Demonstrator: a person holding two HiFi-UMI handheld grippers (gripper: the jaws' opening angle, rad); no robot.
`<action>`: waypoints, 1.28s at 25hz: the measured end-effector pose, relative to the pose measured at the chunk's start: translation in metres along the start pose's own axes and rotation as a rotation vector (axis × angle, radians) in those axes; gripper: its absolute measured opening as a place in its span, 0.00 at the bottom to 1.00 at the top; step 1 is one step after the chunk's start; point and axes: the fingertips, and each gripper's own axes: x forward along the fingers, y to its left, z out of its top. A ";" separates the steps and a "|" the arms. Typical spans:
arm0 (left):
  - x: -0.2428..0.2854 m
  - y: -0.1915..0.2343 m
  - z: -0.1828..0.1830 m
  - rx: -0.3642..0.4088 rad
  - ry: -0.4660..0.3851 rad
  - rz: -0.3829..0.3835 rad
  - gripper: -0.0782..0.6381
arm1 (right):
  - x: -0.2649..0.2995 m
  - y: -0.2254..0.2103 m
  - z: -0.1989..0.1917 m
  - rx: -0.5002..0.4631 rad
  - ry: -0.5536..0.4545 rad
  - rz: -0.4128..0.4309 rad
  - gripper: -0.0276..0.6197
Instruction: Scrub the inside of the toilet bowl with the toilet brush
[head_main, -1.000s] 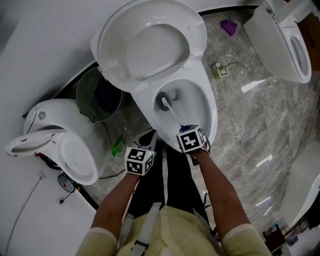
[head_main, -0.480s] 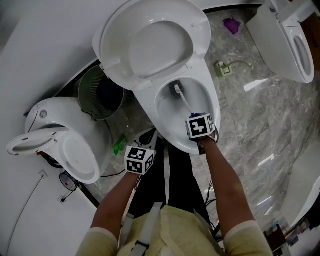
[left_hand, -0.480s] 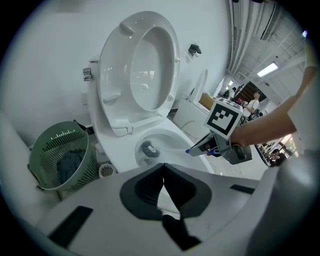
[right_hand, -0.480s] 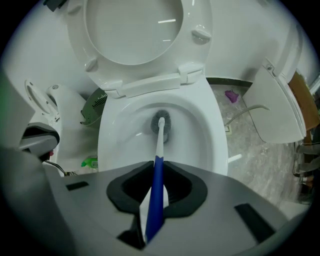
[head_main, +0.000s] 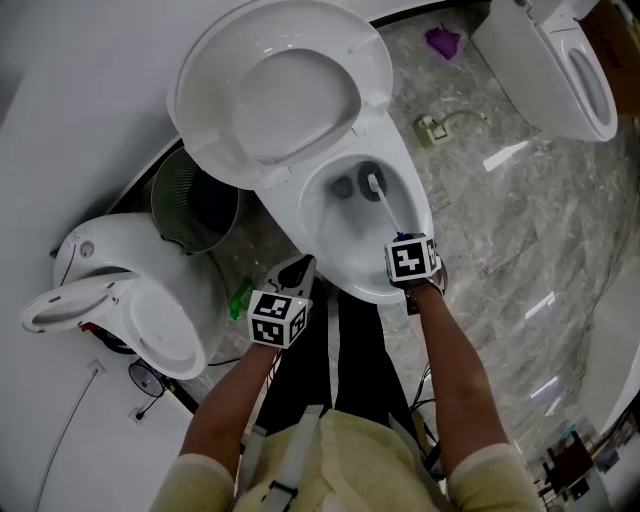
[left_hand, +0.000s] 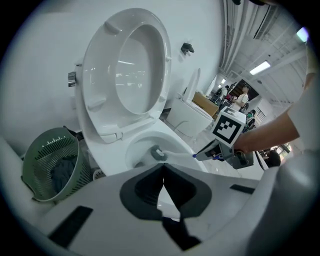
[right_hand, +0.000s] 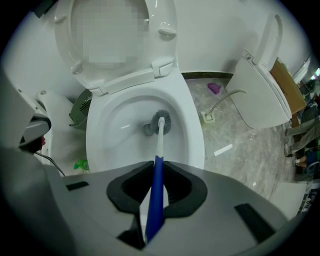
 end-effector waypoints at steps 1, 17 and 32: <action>0.001 -0.002 0.002 0.007 0.001 -0.007 0.13 | -0.001 -0.003 -0.006 0.005 0.003 -0.006 0.15; 0.000 -0.030 -0.007 0.039 0.049 -0.073 0.13 | -0.031 -0.011 -0.098 0.019 0.130 -0.015 0.15; -0.009 -0.035 -0.012 0.036 0.047 -0.086 0.13 | -0.040 0.033 -0.145 -0.057 0.287 0.089 0.15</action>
